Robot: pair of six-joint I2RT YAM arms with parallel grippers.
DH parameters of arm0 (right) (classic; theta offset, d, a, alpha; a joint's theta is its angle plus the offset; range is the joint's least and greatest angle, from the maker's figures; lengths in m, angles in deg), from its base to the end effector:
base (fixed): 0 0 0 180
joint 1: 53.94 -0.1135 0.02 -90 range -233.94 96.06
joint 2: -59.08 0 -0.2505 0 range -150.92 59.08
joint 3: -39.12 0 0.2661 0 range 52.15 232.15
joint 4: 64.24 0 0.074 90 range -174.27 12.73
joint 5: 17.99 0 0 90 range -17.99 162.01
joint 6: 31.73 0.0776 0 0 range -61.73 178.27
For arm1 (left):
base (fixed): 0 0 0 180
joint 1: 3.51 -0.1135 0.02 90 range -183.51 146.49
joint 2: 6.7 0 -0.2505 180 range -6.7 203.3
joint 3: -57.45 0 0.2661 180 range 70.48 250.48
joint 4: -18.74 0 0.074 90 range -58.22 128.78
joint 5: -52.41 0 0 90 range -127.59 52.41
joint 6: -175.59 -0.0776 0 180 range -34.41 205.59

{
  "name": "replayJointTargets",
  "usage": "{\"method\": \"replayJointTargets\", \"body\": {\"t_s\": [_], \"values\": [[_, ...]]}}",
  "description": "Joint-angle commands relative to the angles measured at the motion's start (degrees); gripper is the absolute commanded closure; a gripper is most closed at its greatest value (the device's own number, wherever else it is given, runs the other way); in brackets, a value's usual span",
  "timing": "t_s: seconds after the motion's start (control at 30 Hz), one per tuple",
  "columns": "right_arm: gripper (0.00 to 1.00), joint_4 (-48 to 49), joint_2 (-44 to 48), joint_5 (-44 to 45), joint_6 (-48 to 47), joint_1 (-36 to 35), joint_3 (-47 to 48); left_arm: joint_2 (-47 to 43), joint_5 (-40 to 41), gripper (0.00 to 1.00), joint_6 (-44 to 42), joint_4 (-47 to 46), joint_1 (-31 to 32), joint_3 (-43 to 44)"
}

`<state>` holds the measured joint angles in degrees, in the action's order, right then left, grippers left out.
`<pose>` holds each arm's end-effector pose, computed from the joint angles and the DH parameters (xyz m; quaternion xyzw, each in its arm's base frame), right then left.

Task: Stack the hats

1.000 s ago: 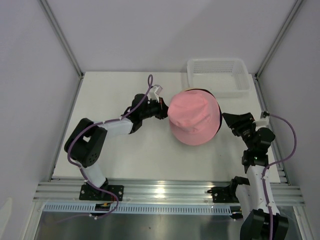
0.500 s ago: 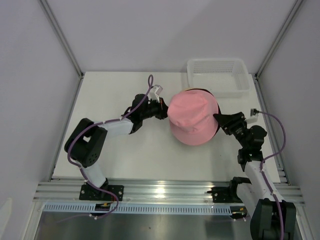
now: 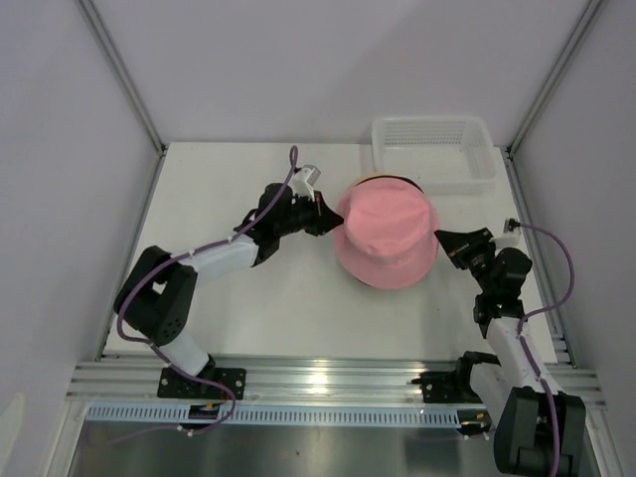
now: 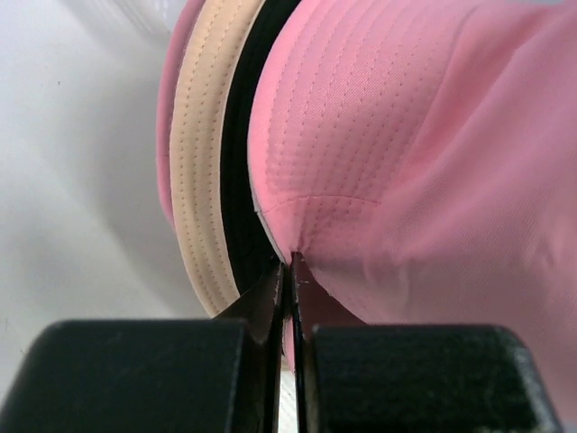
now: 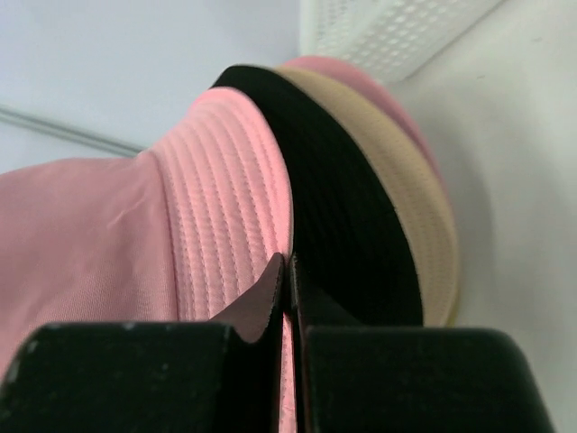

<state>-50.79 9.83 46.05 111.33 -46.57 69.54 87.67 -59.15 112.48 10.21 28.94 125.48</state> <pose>0.2538 0.0014 0.2039 0.2320 0.6988 0.4077 0.5400 0.3364 -0.2477 0.2005 0.1486 0.7875 -0.4178 0.4280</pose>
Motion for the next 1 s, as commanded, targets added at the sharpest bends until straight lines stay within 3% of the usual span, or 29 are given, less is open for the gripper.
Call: {"method": "replayJointTargets", "body": {"t_s": [0.0, 0.23, 0.5, 0.63, 0.73, 0.77, 0.83, 0.87, 0.9, 0.93, 0.97], "values": [[1.0, -0.2, -3.4, 4.0, -3.2, 3.2, 0.2, -5.5, 1.3, 0.99, -0.4, 3.4, 0.5, 1.8], [1.0, 6.7, -15.7, 5.0, -3.8, 3.6, 1.7, -3.9, 3.9, 0.99, 1.3, 11.0, 0.8, 4.3], [1.0, 11.1, -31.2, 6.4, -8.9, 0.3, 3.1, 6.6, 7.2, 0.99, 6.1, 14.9, 0.8, 4.1], [1.0, 9.8, -32.7, 6.5, -11.4, -0.4, 4.7, 6.2, 8.0, 0.99, 6.1, 13.1, 0.8, 0.5], [1.0, 0.7, -29.5, 5.1, -15.6, -0.4, 8.5, 4.1, 6.3, 0.99, 4.4, 12.9, 0.8, 0.4], [0.93, -3.0, -27.9, 4.7, -17.3, -0.5, 10.2, 3.4, 5.8, 0.99, 3.9, 14.9, 0.8, 1.0], [0.66, -14.7, -22.2, 5.4, -22.8, -0.5, 15.7, 1.0, 4.9, 0.93, 2.4, 18.6, 0.8, 4.1], [0.4, -19.4, -20.2, 5.8, -25.0, -0.4, 18.1, 0.0, 4.6, 0.8, 2.0, 20.4, 0.8, 5.0], [0.23, -23.8, -16.9, 8.3, -27.2, -0.2, 20.8, -1.1, 4.2, 0.69, 1.2, 24.8, 0.9, 5.8], [0.09, -33.7, -15.5, 9.9, -29.0, -0.1, 26.9, -2.2, 3.9, 0.56, 0.5, 26.8, 0.9, 7.6], [0.01, -38.0, -14.7, 11.4, -32.5, 0.2, 30.1, -4.8, 4.1, 0.33, 0.2, 29.0, 0.9, 9.3]]}}
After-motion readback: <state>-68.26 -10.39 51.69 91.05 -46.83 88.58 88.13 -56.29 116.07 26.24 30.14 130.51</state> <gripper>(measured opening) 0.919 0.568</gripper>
